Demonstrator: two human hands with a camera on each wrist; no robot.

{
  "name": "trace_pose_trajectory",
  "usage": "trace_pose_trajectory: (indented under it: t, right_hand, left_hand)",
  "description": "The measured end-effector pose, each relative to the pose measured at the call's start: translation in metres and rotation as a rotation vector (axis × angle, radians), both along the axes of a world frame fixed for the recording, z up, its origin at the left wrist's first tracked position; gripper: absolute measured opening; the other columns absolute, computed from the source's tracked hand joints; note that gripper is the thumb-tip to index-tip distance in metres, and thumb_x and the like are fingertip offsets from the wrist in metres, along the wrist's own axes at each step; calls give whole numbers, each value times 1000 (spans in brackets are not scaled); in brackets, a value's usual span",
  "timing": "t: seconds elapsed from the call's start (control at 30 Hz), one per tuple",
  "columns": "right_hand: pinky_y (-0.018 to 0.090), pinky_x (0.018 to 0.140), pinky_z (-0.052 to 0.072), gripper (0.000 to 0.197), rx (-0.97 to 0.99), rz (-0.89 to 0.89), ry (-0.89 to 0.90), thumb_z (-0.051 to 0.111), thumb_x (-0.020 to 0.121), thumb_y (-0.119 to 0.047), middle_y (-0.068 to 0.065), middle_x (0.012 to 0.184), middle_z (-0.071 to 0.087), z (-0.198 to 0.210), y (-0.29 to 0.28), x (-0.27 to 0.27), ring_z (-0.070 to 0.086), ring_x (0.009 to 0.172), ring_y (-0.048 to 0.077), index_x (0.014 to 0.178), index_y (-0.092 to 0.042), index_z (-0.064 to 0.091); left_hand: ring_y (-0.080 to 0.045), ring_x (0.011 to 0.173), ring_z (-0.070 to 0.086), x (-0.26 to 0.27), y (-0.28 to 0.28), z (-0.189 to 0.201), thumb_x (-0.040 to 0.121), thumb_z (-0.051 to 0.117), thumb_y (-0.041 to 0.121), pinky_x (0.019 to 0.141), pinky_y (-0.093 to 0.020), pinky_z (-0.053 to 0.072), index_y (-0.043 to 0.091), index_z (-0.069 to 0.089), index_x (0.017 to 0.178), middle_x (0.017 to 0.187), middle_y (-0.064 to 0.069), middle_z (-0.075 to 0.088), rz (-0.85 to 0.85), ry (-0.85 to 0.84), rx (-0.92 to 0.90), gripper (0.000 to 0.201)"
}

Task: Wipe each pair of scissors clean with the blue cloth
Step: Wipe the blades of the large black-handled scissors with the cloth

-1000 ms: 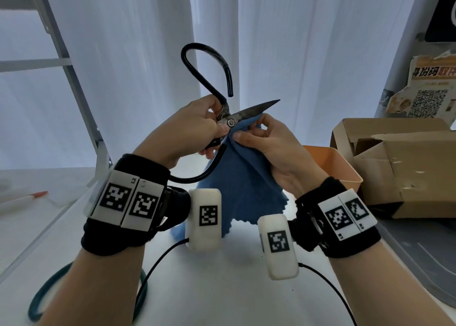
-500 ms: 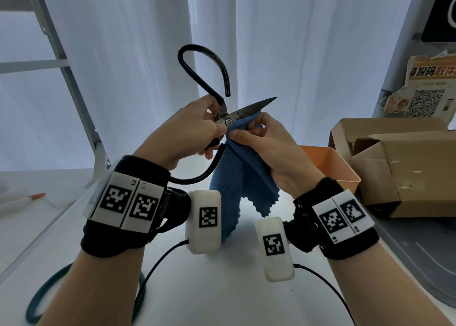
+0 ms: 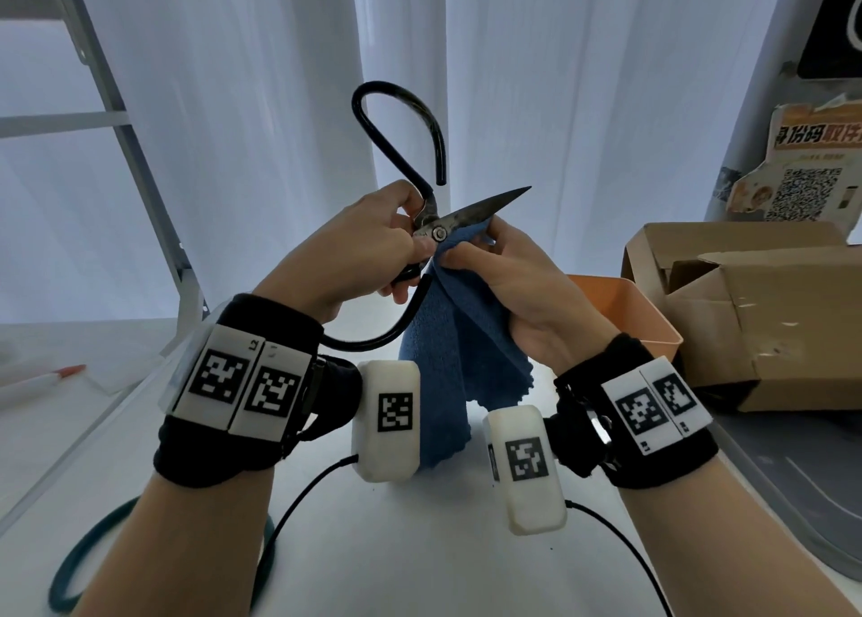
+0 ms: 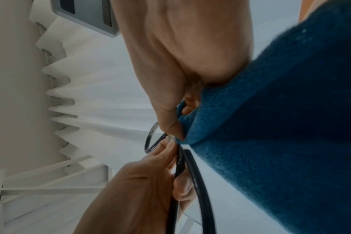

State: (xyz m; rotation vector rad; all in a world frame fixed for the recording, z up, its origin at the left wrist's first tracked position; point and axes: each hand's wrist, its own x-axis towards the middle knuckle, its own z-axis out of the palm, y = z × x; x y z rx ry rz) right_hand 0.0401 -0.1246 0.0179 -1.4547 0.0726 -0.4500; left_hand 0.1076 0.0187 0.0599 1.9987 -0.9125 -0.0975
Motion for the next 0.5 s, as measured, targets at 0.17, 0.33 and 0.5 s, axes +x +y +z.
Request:
trace_pose_trajectory:
  t: [0.17,0.33,0.5]
  right_hand:
    - [29,78,57,29,60,87,17,54,87,14,7,89,71,0,-2,-3,68,85,21,110,-4,60]
    - [42,96,56,45,184,143,2,62,85,15,23,111,69,2,-2,-6,69,98,33,127,4,54]
    - [42,94,57,49,224,120,-32,64,83,16,27,118,68,1,-2,-5,70,100,35,130,6,52]
  left_hand:
    - [-16,48,55,2,2,-1,99,56,10,49,-25,43,17,52,101,62,2,59,-5,13,13,9]
    - [-18,50,55,4,6,1,99,56,10,49,-26,42,16,52,103,70,0,62,-14,61,-8,8]
    - [-18,51,56,2,4,1,99,55,10,50,-26,42,17,51,103,72,-4,60,-28,58,-9,9]
